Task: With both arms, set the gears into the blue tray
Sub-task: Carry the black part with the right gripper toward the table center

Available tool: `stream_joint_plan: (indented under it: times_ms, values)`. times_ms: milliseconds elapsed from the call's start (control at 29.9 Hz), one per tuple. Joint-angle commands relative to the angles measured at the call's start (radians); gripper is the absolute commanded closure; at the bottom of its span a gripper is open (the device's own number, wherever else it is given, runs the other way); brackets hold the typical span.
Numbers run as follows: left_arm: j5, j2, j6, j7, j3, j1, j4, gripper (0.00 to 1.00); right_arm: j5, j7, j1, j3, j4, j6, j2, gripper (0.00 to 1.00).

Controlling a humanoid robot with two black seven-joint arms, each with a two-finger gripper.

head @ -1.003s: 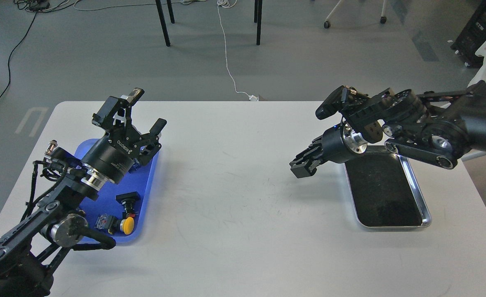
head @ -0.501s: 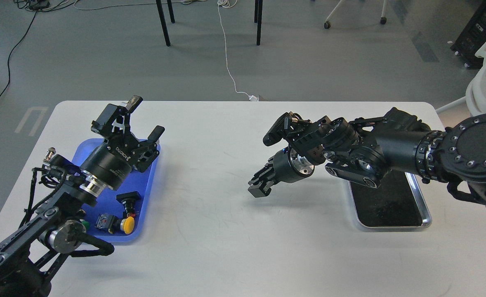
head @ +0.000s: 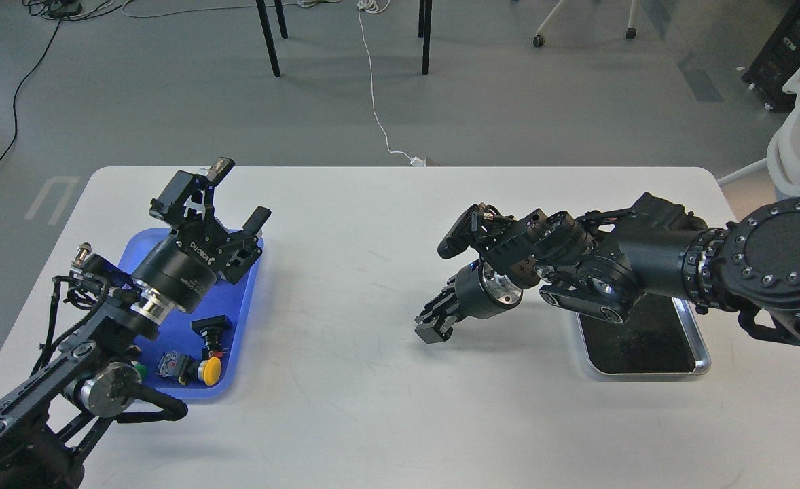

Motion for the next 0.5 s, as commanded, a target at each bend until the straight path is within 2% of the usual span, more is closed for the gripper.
stream_joint_plan:
  times_ms: [0,67,468]
  values:
    - [0.000,0.000,0.000,-0.001,0.000,0.003,0.000,0.02,0.002,0.000,-0.006,0.001,-0.003,-0.004,0.000,0.66]
    - [0.000,0.000,0.000,0.000,0.000,0.003,0.000,0.02,0.002,0.000,-0.006,0.004,-0.003,-0.011,0.000,0.64]
    - [0.000,0.006,0.000,-0.001,0.001,0.003,-0.002,0.02,0.107,0.000,0.027,0.008,0.025,-0.020,0.000,0.32]
